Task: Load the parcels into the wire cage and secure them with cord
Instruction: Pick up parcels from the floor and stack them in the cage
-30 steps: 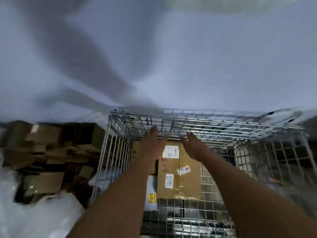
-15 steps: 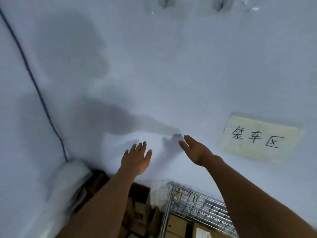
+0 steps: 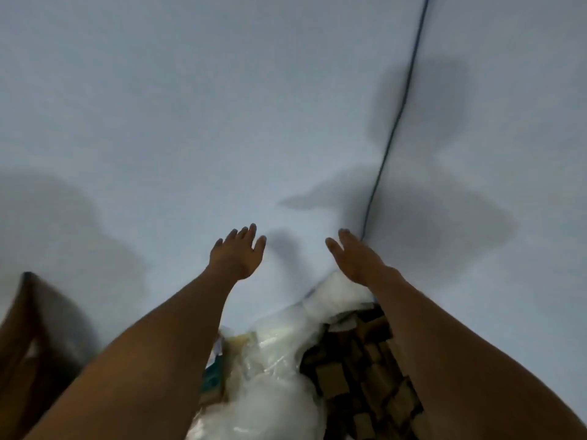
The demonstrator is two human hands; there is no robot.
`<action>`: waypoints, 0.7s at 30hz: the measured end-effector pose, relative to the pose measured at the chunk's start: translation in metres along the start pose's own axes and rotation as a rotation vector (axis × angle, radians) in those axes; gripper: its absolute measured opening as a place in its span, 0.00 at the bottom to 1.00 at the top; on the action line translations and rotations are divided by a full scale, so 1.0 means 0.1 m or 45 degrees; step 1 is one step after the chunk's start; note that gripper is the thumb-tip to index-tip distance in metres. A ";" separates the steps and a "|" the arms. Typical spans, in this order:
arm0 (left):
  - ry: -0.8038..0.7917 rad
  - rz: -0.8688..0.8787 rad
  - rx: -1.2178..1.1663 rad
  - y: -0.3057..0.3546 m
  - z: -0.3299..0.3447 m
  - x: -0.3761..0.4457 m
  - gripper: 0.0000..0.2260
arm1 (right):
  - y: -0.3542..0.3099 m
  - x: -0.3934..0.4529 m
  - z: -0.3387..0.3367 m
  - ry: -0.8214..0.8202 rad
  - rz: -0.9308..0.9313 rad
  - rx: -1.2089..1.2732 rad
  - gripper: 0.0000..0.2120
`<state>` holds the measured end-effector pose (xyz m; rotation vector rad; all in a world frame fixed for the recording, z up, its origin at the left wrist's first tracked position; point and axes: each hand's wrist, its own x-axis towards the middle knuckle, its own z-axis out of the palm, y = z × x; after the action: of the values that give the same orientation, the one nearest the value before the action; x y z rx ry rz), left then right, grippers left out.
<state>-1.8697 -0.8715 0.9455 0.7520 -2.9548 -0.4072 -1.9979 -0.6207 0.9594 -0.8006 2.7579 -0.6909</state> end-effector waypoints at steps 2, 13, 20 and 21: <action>0.037 -0.170 0.002 -0.56 -0.13 -0.32 0.30 | -0.39 0.08 0.34 -0.077 -0.098 0.004 0.36; 0.070 -0.652 -0.042 -2.34 -0.40 -2.01 0.32 | -1.85 -0.18 1.63 -0.509 -0.435 -0.096 0.38; 0.043 -0.814 -0.157 -2.87 -0.06 -2.28 0.31 | -2.33 -0.06 2.31 -0.565 -0.551 -0.139 0.36; 0.033 -0.833 -0.170 -2.98 0.04 -2.27 0.31 | -2.37 -0.04 2.47 -0.577 -0.559 -0.142 0.36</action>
<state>-1.5333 -1.0142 0.8614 1.6742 -2.5476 -0.6074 -1.8121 -0.8902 0.8588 -1.4121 2.2433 -0.3580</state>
